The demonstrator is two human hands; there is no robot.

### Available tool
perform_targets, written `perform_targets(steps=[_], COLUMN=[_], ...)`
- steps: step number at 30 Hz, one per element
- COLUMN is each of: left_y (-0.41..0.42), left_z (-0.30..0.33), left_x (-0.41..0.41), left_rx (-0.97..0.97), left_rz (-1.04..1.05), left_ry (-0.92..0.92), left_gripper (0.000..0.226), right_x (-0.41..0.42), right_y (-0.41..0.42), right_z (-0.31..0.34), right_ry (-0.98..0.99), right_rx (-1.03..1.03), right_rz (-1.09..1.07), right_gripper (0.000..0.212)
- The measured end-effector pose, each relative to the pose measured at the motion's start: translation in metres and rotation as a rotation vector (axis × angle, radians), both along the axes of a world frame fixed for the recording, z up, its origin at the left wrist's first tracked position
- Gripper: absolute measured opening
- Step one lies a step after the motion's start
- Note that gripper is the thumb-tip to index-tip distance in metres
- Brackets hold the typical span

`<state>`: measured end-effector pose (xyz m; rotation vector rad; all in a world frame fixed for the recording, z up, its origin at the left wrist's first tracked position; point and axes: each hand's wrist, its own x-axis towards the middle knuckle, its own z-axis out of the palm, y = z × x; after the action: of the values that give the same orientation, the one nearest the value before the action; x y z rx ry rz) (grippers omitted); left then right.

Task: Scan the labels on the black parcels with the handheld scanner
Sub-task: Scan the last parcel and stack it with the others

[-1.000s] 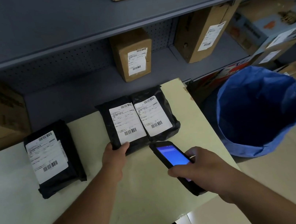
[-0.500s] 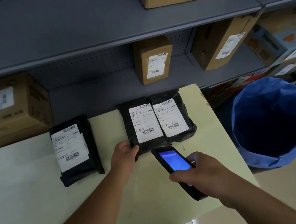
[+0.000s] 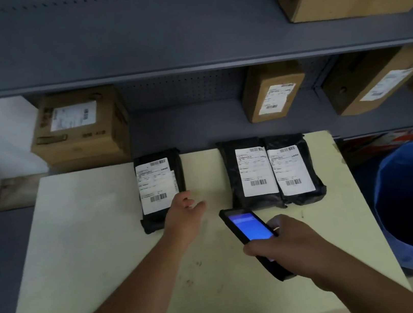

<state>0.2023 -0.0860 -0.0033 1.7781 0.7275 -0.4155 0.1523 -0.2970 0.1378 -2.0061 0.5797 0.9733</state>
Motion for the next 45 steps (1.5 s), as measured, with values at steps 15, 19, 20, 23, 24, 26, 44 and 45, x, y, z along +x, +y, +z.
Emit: perform_targets(steps=[15,19,20,23,24,26,44,45], left_y=[0.098,0.100,0.099,0.095,0.094,0.090,0.065,0.062], left_z=[-0.012,-0.023,-0.026,-0.033,-0.034,-0.037,-0.050,-0.050], left_x=[-0.020,-0.016,-0.015,-0.009,-0.007,0.000,0.028,0.029], left_rx=[0.180,0.175,0.169,0.143,0.132,0.108,0.245,0.253], left_rz=[0.312,0.287,0.273,0.254,0.258,0.272,0.170,0.169], left_ry=[0.094,0.177,0.196,0.229,0.234,0.252,0.345,0.341], left_gripper=[0.065,0.080,0.082,0.080,0.078,0.079,0.098,0.096], right_x=[-0.003,0.000,0.001,0.001,0.000,0.001,0.011,0.011], right_y=[0.085,0.094,0.095,0.098,0.098,0.096,0.086,0.086], right_z=[-0.012,-0.016,-0.017,-0.021,-0.022,-0.024,-0.032,-0.033], right_ry=[0.022,0.029,0.034,0.046,0.051,0.064,0.081,0.076], right_rx=[-0.010,-0.013,-0.013,-0.015,-0.019,-0.022,-0.031,-0.026], right_rz=[0.111,0.107,0.104,0.099,0.095,0.080,0.042,0.043], right_gripper=[0.048,0.048,0.048,0.049,0.049,0.049,0.047,0.047])
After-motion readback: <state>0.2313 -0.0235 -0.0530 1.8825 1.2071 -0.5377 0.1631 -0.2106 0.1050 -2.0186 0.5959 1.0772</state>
